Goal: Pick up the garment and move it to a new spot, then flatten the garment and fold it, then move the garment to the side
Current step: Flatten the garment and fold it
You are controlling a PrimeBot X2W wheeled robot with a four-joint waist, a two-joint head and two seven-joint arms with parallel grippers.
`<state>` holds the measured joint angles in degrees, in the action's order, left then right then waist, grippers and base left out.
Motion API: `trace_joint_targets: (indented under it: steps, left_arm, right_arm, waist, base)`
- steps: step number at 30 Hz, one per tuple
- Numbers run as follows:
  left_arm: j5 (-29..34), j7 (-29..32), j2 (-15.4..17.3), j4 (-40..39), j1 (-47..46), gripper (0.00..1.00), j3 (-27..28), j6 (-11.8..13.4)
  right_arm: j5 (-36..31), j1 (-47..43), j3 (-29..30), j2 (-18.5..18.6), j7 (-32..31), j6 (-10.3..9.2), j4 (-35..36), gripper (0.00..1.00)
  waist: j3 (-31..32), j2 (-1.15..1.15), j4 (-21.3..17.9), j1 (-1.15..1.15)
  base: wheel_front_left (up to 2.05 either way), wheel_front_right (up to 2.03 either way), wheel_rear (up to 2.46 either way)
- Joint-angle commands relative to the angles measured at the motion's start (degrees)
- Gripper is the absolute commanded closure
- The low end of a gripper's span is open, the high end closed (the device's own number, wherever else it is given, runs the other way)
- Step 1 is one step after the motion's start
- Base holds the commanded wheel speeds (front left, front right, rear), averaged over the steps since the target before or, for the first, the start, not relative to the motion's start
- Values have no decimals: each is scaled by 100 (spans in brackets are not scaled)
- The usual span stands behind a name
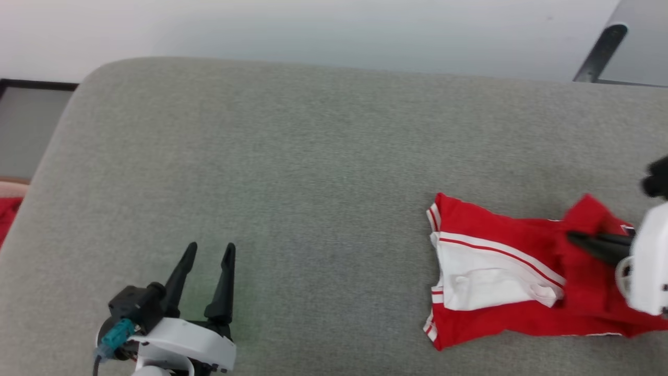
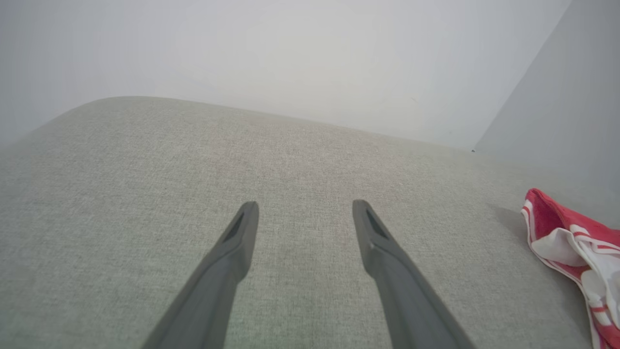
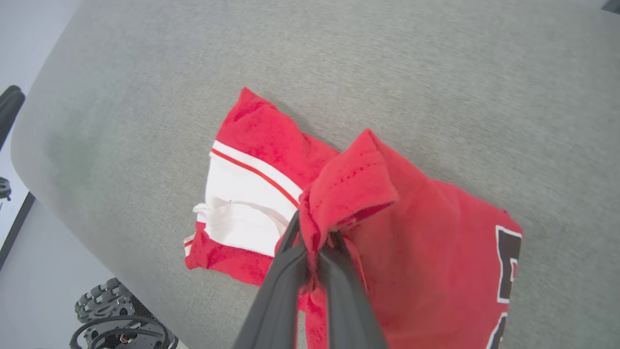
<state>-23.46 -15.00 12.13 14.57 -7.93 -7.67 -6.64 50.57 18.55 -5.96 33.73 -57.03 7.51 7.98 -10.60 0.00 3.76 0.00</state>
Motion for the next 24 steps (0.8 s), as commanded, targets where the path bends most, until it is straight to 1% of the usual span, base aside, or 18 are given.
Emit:
trace_joint_targets:
  steps: [1,4,8,13,20,21,22,23,24]
  left_arm:
    - [2,-22,-47,27,32,0,-5,-38]
    - [-5,-23,-89,53,34,0,34,-39]
    - [14,-23,-153,94,12,0,4,-65]
    - [22,-22,-190,155,-9,0,-27,-86]
    - [27,-23,-204,183,41,0,-21,-87]
    - [24,-23,-204,181,52,0,-13,-89]
    - [18,-23,-201,184,61,0,0,-89]
    - [14,-23,-196,188,67,0,11,-90]
    - [13,-23,-190,195,67,0,19,-91]
  right_arm:
    - [-7,112,-179,-73,-39,-4,69,100]
    - [-37,280,-520,-274,-27,-4,101,100]
    - [-123,465,-906,-436,65,-3,-111,100]
    - [-123,619,-1314,-555,260,-4,-468,100]
    - [-60,777,-1616,-616,558,-4,-818,100]
    - [-61,806,-1648,-614,613,-4,-858,92]
    - [-70,821,-1677,-615,681,-4,-899,71]
    - [-84,823,-1707,-623,736,-4,-952,52]
    - [-80,827,-1743,-637,785,-4,-1001,9]
  waist:
    - [22,0,153,0]
    - [17,0,286,0]
    - [14,0,472,0]
    - [35,0,651,0]
    - [59,0,710,0]
    - [61,0,704,0]
    - [65,0,692,0]
    - [70,0,672,0]
    - [78,0,648,0]
  base:
    - [0,0,0]
    - [0,0,0]
    - [0,0,0]
    - [0,0,0]
    - [0,0,0]
    - [0,0,0]
    - [0,0,0]
    - [0,0,0]
    - [0,0,0]
